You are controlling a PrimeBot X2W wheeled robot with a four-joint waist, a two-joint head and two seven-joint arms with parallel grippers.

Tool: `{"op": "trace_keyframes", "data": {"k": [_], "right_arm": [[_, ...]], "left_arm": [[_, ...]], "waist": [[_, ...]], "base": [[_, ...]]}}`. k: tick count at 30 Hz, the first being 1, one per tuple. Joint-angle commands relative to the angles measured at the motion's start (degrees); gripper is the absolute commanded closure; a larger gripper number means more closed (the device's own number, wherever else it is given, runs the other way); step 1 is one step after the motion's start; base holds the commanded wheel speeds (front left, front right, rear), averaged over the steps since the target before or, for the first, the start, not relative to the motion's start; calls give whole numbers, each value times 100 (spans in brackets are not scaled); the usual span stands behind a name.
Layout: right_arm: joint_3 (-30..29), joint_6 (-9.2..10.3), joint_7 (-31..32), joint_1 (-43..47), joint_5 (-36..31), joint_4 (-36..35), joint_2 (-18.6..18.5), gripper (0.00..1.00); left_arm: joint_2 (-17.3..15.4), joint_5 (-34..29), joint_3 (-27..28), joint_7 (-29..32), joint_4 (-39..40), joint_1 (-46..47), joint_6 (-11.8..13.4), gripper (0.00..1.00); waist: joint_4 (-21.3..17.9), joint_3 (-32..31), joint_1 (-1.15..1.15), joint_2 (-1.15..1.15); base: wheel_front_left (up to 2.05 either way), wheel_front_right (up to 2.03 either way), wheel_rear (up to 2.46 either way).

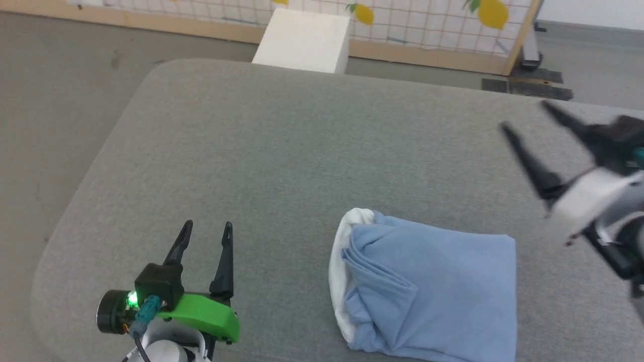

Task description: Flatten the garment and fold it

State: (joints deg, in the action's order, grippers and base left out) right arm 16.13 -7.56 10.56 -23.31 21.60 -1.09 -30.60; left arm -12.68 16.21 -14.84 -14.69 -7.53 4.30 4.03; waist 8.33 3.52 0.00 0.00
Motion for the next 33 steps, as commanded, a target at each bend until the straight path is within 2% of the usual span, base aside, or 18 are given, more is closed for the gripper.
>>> {"op": "trace_keyframes", "data": {"k": [1, 4, 8, 11, 15, 19, 24, 29, 33], "right_arm": [[-139, 8, -271, 194, -65, 87, -49, 0], [-600, 8, -840, 595, -244, 171, -92, 0], [-1328, 8, -1453, 1288, -534, 68, 187, 0], [-1924, 8, -1725, 1842, -692, -155, 653, 0], [-2384, 8, -1878, 2448, -874, -519, 1230, 0], [-2422, 8, -1853, 2914, -1115, -755, 1531, 0], [-2378, 8, -1812, 3178, -1439, -955, 1641, 0], [-2227, 8, -1534, 3237, -1463, -941, 1523, 0], [-1875, 8, -826, 3190, -992, -833, 1189, 0]], "left_arm": [[-36, 26, 0, 16, 41, 74, -16, 0], [-75, 16, -27, 56, 115, 41, -15, 0], [-129, -18, -57, 77, 227, -42, 16, 0], [-174, -70, -88, 68, 309, -129, 42, 0], [-245, -177, -126, 40, 438, -256, 79, 0], [-337, -351, -194, 6, 552, -374, 90, 0], [-391, -501, -271, -16, 615, -438, 76, 0], [-356, -502, -277, -24, 641, -370, 58, 0], [-316, -467, -277, -26, 626, -281, 31, 0]], "waist": [[-151, -69, 0, 0], [-240, -60, 0, 0], [-348, -26, 0, 0], [-406, -7, 0, 0], [-463, 7, 0, 0], [-493, 25, 0, 0], [-509, 100, 0, 0], [-475, 266, 0, 0], [-426, 460, 0, 0]], "base": [[0, 0, 0], [0, 0, 0], [0, 0, 0], [0, 0, 0], [0, 0, 0], [0, 0, 0], [0, 0, 0], [0, 0, 0], [0, 0, 0]]}}
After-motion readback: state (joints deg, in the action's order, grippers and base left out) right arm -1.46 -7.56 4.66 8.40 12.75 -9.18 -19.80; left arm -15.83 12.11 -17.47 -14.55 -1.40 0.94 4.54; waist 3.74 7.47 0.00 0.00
